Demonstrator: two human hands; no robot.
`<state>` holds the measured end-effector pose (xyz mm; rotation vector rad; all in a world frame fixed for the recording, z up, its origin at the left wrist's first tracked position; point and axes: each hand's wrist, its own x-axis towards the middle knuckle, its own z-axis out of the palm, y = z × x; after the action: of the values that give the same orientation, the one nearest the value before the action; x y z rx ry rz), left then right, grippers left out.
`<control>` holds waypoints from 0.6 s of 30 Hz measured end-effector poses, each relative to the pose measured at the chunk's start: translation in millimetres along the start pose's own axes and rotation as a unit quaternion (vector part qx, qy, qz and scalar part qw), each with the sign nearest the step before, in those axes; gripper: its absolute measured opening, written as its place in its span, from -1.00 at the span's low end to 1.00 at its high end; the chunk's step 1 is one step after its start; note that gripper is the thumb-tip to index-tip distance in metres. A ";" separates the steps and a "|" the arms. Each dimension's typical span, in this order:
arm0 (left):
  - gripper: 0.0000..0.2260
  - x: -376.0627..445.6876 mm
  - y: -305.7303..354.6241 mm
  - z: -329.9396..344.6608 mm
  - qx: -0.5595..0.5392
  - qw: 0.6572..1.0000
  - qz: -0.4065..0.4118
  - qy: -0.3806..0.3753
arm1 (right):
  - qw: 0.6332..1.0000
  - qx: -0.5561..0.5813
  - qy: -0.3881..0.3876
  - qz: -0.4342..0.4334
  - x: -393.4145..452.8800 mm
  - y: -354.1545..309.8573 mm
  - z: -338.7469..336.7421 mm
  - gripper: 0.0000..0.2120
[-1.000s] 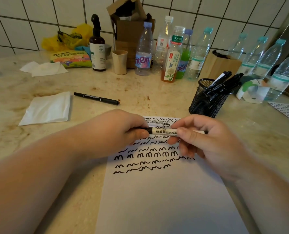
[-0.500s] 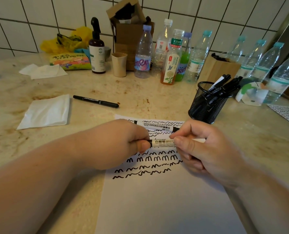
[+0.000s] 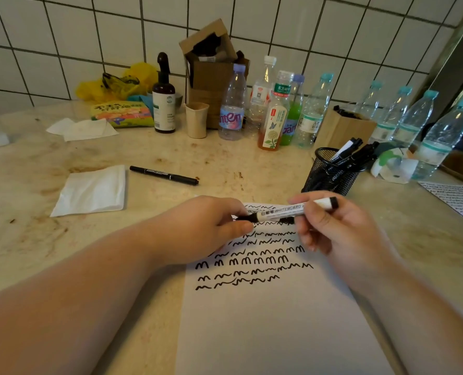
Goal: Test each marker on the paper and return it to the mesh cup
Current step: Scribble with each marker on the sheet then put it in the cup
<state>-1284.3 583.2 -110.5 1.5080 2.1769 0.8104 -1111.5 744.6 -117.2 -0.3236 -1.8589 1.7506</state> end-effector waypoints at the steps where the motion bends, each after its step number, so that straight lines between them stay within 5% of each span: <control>1: -0.87 -1.0 -0.2 -0.7 -0.004 1.000 -0.005 -0.002 | 0.999 -0.022 0.040 -0.019 0.3 -4.5 0.7 -0.80; 9: -0.83 -1.4 -1.1 -0.7 0.015 1.000 0.003 -0.020 | 0.925 -0.255 0.247 -0.133 17.6 -50.5 -29.7 -0.90; 18: -0.83 1.3 -1.8 0.9 0.015 1.000 -0.005 -0.017 | 0.835 -0.481 0.264 -0.050 59.1 -63.3 -48.1 -0.81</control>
<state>-1285.5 584.2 -112.3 1.5134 2.1797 0.7457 -1120.8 808.9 -42.5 -0.9473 -2.0959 0.4201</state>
